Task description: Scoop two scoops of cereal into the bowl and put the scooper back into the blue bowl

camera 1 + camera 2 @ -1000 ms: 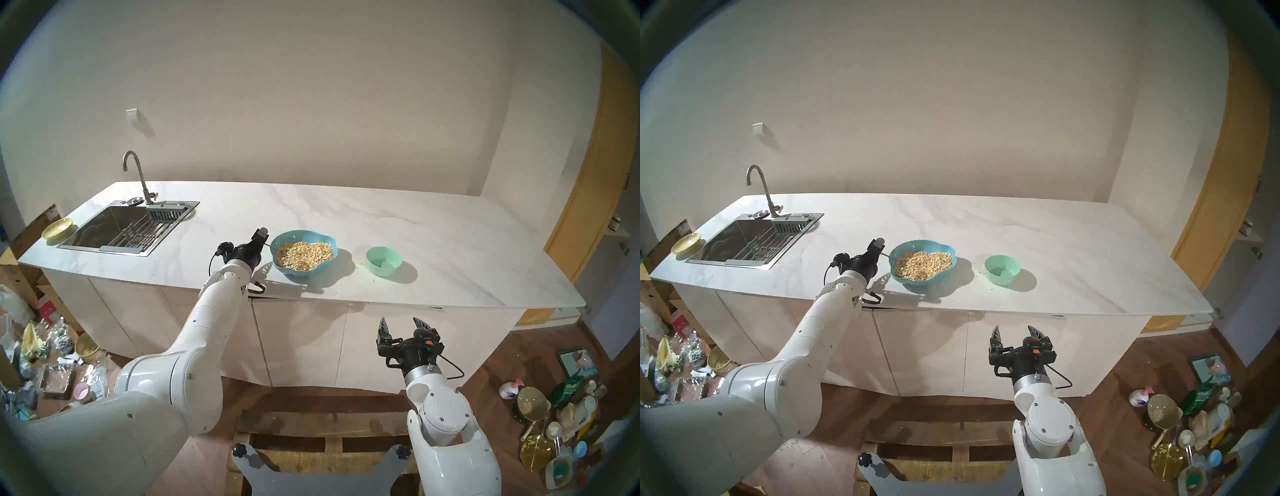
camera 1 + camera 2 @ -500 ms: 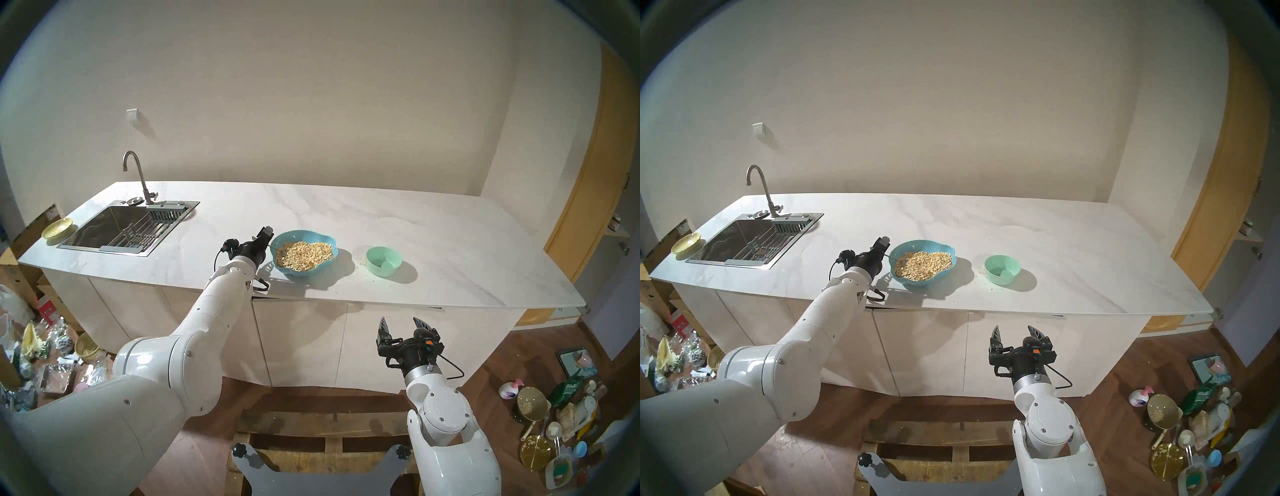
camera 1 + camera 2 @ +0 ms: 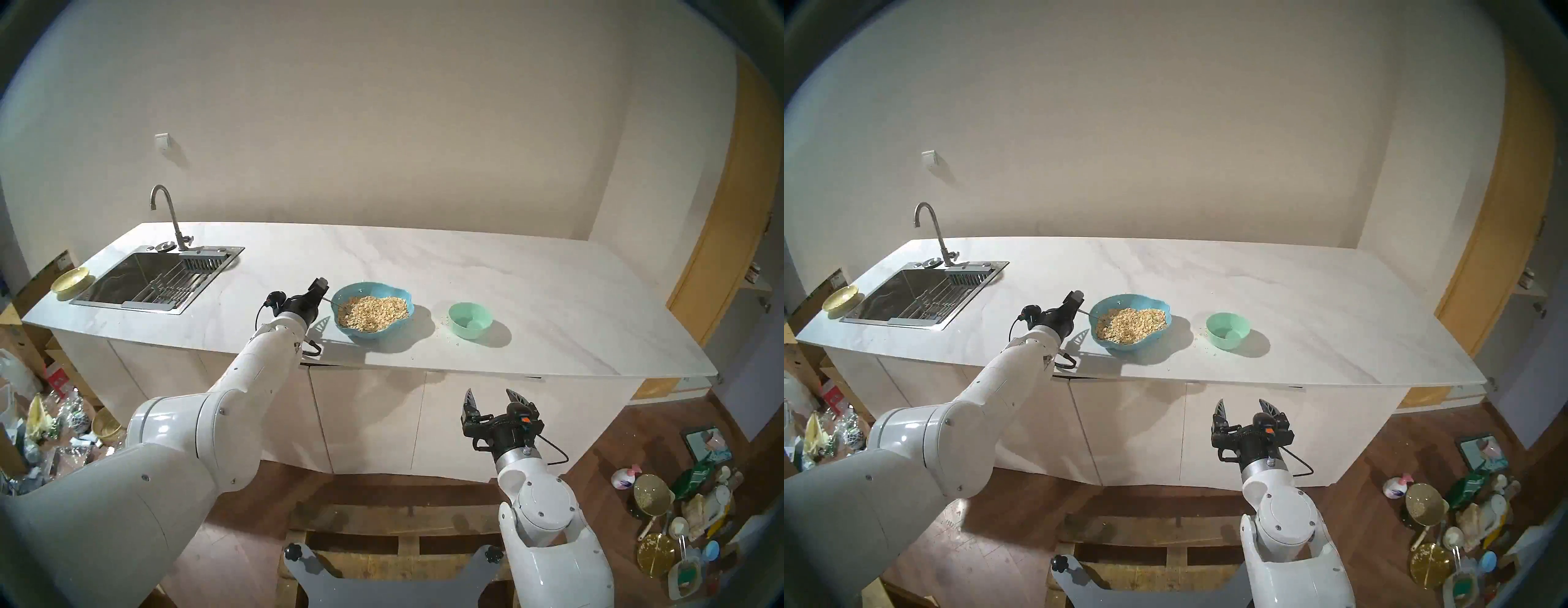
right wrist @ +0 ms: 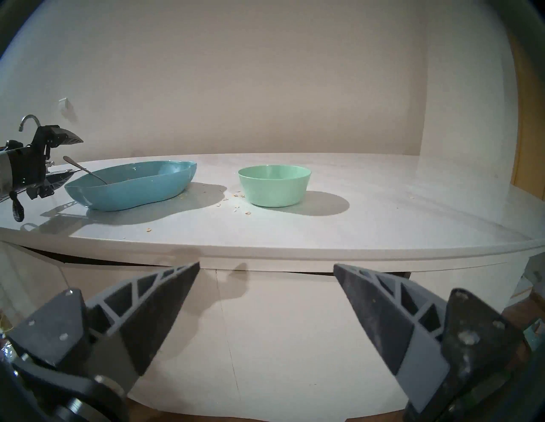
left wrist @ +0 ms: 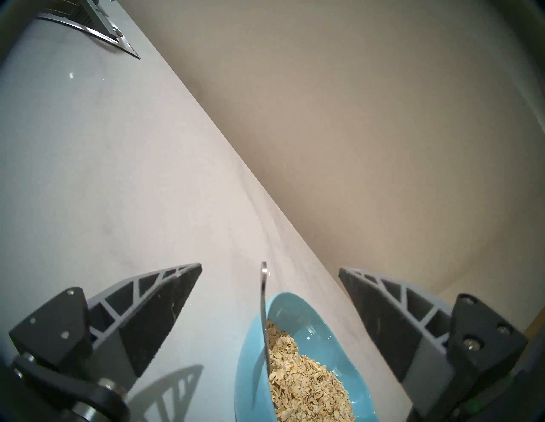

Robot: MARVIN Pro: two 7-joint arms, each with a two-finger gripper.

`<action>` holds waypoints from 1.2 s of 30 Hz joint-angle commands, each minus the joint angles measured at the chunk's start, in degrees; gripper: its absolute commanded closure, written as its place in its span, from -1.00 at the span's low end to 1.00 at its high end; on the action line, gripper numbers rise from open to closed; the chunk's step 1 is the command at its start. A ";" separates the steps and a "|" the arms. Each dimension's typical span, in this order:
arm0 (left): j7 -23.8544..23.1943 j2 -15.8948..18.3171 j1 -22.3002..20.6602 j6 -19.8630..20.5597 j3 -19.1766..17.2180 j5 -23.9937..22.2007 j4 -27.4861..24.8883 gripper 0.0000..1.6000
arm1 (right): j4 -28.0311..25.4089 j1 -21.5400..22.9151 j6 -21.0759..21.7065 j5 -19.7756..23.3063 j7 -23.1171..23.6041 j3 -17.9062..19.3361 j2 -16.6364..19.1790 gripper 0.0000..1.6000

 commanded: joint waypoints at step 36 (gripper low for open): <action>-0.69 -0.96 -6.90 -4.11 10.09 4.22 3.58 1.00 | -1.36 0.34 -0.30 0.02 -0.03 0.00 -0.06 -1.00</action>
